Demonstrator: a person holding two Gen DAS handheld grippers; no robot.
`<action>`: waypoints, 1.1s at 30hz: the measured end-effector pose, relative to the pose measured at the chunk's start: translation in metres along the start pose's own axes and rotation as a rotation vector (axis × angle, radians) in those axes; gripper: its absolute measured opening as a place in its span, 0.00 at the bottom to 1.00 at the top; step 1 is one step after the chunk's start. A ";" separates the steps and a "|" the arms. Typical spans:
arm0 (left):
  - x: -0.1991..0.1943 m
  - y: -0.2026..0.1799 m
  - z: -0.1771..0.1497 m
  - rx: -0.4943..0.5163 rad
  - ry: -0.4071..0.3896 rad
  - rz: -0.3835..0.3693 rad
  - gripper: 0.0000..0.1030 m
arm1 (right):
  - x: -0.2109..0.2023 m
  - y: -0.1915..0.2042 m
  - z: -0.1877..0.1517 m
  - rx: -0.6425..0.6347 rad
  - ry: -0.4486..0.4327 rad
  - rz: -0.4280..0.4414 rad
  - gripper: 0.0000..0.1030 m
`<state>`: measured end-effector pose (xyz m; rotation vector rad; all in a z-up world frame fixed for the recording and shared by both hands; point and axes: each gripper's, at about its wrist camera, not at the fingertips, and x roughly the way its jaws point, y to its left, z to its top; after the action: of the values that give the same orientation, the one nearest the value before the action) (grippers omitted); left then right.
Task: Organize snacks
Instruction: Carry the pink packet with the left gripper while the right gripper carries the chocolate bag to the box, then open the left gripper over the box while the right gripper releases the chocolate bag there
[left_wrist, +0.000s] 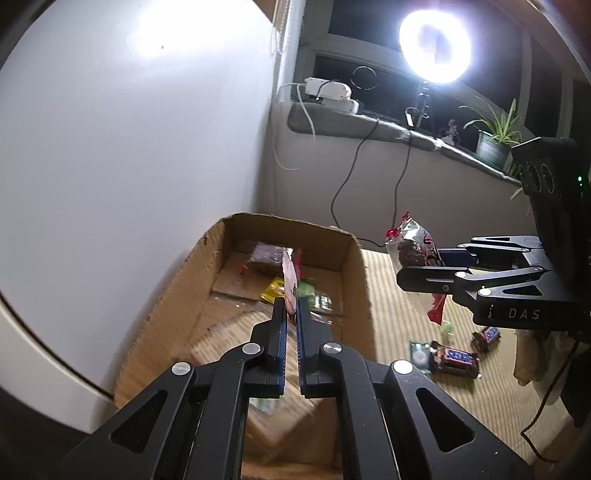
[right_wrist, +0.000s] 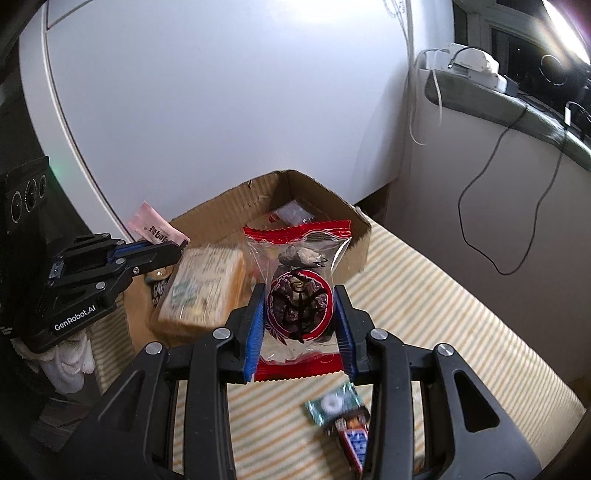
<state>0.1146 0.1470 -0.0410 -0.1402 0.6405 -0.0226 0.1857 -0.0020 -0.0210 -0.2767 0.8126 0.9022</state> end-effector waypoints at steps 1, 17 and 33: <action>0.002 0.002 0.002 -0.003 0.002 0.003 0.03 | 0.004 0.000 0.003 -0.003 0.001 0.003 0.35; 0.026 0.015 0.016 -0.010 0.014 0.032 0.03 | 0.054 -0.012 0.026 0.011 0.033 0.045 0.35; 0.034 0.019 0.019 -0.007 0.022 0.039 0.04 | 0.072 -0.015 0.029 0.017 0.049 0.062 0.35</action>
<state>0.1527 0.1664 -0.0490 -0.1347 0.6656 0.0155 0.2372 0.0465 -0.0555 -0.2603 0.8775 0.9489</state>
